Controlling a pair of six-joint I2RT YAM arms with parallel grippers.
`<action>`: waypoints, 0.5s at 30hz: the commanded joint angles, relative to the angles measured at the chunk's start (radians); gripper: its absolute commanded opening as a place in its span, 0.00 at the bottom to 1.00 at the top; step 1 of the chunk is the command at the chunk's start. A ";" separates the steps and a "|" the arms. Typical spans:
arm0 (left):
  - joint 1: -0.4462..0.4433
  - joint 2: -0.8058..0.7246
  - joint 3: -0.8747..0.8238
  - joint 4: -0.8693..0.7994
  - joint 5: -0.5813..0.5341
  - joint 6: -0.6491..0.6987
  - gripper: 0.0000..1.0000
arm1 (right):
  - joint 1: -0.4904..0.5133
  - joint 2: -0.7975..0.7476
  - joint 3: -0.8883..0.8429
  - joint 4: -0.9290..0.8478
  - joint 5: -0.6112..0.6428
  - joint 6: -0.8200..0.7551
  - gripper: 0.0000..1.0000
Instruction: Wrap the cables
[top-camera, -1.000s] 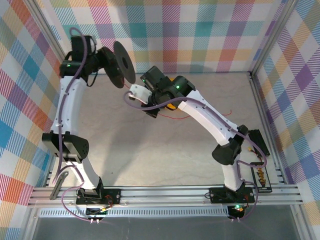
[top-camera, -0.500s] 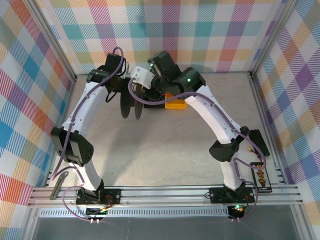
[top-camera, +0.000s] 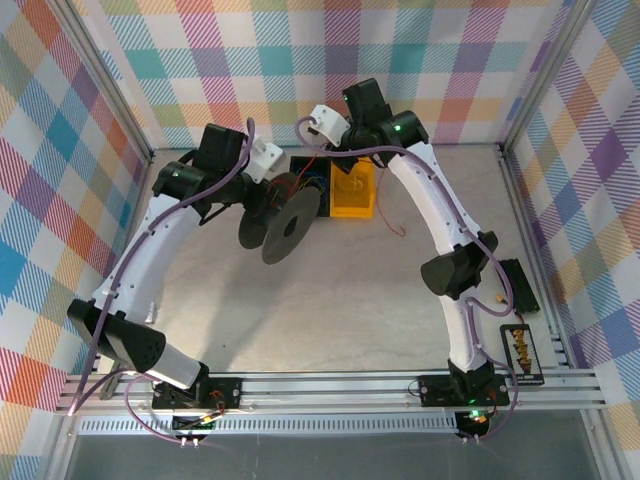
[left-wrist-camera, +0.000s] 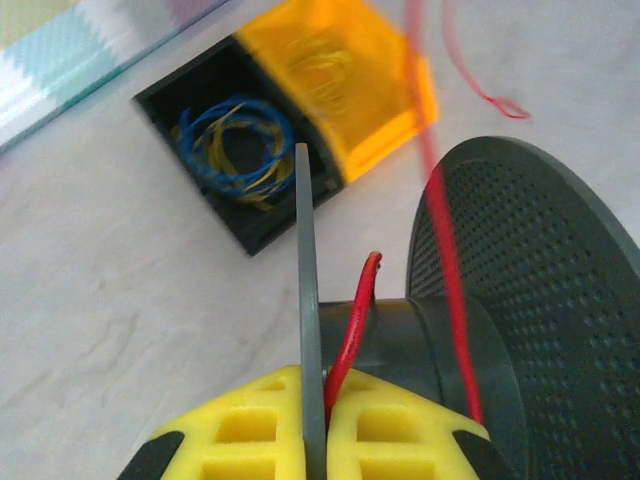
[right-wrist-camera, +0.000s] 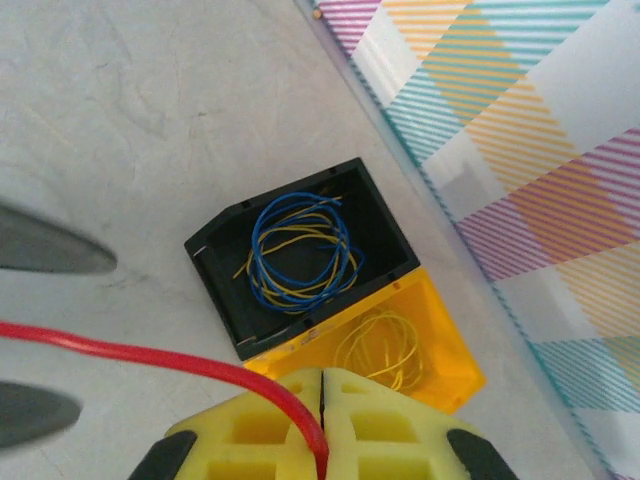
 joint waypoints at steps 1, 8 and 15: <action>0.015 -0.050 0.025 -0.057 0.267 0.113 0.00 | -0.071 -0.001 -0.007 0.064 -0.007 0.034 0.00; 0.090 -0.067 0.096 0.121 0.499 0.028 0.00 | -0.125 -0.030 -0.154 0.124 -0.064 0.076 0.00; 0.192 -0.114 0.050 0.418 0.525 -0.224 0.00 | -0.157 -0.085 -0.340 0.232 -0.124 0.139 0.08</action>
